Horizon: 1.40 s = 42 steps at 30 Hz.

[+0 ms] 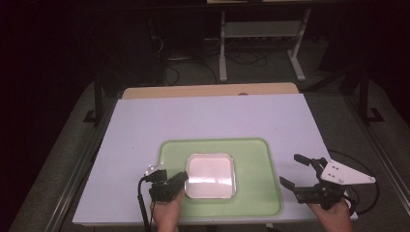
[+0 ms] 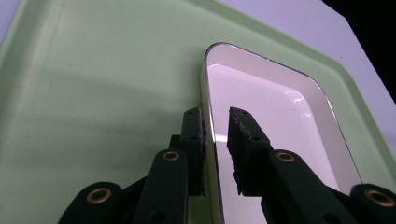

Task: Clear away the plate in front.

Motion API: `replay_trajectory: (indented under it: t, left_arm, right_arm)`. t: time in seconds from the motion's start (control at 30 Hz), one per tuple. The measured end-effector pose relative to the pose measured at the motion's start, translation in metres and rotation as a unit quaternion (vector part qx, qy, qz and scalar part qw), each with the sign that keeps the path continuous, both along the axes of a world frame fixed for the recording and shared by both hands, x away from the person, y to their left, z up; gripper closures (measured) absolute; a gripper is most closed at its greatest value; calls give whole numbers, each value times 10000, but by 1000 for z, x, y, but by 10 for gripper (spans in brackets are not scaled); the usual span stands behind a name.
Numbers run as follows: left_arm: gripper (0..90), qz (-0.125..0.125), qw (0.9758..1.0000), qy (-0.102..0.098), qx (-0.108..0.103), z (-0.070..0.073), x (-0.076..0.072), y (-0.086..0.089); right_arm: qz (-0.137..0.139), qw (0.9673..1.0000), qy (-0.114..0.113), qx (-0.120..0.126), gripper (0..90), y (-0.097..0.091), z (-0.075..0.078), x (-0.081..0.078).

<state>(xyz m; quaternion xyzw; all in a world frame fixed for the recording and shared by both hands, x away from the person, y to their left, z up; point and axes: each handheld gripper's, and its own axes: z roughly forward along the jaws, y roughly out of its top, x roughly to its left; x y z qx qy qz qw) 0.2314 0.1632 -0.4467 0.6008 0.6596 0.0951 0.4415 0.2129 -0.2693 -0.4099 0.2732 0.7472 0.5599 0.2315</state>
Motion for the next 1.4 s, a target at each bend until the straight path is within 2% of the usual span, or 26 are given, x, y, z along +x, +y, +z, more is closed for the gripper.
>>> replay_trajectory:
  t: [0.07,0.17,0.33,0.4,0.67,0.83,1.13,1.2,1.27,1.3,1.4]
  left_arm:
    - [742,-22,10000,-22,16,1,0,0]
    - [727,-114,9997,-169,98,4,0,3]
    - [695,-195,9993,-303,61,7,0,6]
    - [679,-275,9986,-424,131,9,1,8]
    - [598,-500,9965,-633,236,15,3,15]
    - [546,-718,9937,-789,344,19,2,16]
    - [452,-925,9901,-967,413,24,2,15]
    - [433,-997,9884,-1047,462,26,1,15]
    - [427,-1023,9879,-1065,475,27,1,15]
    - [411,-1085,9866,-1100,522,29,0,16]
    - [398,-1138,9853,-1142,567,30,0,16]
  right_arm:
    - [-6,10000,4,1,140,0,0,0]
    - [-15,10000,11,-23,140,2,0,0]
    - [-49,10000,47,-43,140,3,-1,0]
    - [-64,10000,50,-41,140,3,-1,1]
    - [-87,9999,79,-58,140,3,-2,2]
    - [-103,9999,72,-73,140,2,-2,2]
    - [-125,9998,92,-79,140,3,-2,2]
    - [-125,9998,95,-94,140,3,-3,2]
    - [-124,9998,93,-96,140,3,-3,2]
    - [-125,9998,89,-91,140,3,-3,2]
    - [-130,9998,100,-97,140,3,-3,2]
